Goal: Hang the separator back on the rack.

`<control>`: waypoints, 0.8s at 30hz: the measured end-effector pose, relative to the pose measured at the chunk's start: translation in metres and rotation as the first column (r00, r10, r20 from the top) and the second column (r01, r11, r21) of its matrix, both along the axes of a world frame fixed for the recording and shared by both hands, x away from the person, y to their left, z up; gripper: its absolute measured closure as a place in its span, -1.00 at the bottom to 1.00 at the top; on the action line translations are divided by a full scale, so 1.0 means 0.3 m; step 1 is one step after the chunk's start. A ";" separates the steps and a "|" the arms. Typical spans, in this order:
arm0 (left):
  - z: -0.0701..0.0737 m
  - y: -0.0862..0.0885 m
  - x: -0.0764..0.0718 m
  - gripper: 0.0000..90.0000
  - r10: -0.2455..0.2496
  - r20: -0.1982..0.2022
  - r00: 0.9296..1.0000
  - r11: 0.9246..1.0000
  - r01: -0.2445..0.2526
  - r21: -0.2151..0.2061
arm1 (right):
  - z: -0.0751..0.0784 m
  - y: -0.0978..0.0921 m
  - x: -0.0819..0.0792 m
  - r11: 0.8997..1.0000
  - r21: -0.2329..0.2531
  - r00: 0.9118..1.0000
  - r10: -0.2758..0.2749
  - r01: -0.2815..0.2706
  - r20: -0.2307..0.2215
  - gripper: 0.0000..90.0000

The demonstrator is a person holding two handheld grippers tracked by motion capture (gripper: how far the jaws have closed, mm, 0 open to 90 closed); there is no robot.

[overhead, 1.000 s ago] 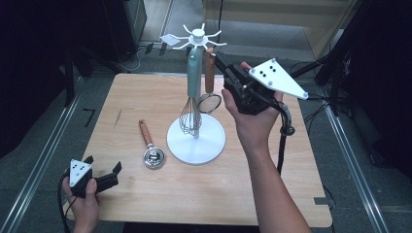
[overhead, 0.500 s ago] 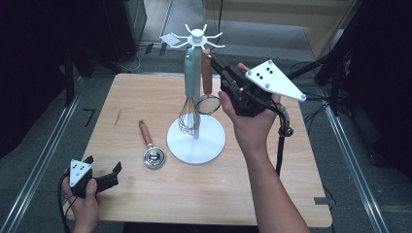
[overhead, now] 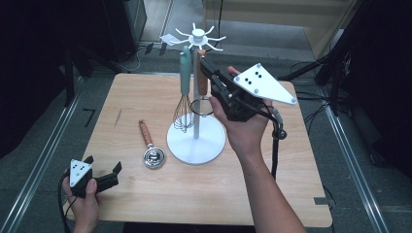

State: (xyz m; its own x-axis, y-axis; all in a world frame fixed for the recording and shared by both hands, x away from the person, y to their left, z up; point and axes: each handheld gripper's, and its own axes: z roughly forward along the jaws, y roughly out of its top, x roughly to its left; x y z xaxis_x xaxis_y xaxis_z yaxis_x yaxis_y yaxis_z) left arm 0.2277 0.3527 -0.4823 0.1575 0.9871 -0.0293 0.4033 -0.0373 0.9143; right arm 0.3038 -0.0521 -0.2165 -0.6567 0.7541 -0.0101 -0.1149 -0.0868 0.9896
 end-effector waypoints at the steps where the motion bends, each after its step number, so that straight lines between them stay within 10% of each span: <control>1: 0.000 0.000 0.000 -1.00 0.000 -0.002 1.000 1.000 0.000 0.000 | 0.000 0.007 -0.003 1.000 -0.004 1.000 0.000 0.000 0.001 1.00; 24: 0.000 0.000 -0.001 -1.00 -0.004 -0.004 1.000 1.000 0.004 -0.002 | 0.017 0.000 0.007 0.998 0.033 0.999 -0.044 0.044 -0.018 1.00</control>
